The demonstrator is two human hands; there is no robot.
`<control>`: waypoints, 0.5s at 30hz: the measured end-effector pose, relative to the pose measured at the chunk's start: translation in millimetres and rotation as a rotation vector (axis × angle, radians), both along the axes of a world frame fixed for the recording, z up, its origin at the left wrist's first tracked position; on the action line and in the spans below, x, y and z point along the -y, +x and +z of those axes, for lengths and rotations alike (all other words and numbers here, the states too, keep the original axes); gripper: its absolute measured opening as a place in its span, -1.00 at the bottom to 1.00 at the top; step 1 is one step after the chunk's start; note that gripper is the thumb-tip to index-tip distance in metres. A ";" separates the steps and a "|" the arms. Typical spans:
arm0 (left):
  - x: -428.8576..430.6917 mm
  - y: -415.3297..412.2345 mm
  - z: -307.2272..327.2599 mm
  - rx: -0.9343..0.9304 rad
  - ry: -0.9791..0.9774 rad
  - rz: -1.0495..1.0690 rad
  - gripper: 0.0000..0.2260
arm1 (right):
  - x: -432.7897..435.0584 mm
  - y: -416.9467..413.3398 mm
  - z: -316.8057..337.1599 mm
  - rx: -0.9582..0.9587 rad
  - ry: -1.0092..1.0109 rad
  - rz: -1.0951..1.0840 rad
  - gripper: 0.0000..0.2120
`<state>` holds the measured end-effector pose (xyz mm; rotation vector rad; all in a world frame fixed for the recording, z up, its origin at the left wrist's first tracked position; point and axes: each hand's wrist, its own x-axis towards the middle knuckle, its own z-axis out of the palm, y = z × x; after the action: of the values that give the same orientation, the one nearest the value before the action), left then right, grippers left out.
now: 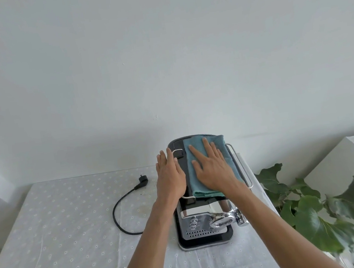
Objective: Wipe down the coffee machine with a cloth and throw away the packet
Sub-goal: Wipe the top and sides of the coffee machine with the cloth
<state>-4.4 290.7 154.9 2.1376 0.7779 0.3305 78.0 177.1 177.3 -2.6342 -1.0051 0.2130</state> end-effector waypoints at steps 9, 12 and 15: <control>1.3 -1.6 5.7 -0.026 0.045 -0.022 -0.54 | 4.5 -4.3 0.0 0.011 -0.006 -0.005 -0.49; 5.1 -4.6 6.7 -0.030 0.049 -0.028 -0.54 | -8.8 10.8 0.9 -0.008 0.012 -0.033 -0.49; 8.0 -8.4 6.8 -0.026 0.027 -0.035 -0.54 | -3.3 5.2 1.8 -0.027 0.017 -0.024 -0.50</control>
<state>-12.8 282.7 161.7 2.1826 0.7536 0.2966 83.2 180.4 179.1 -2.6198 -0.9622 0.2331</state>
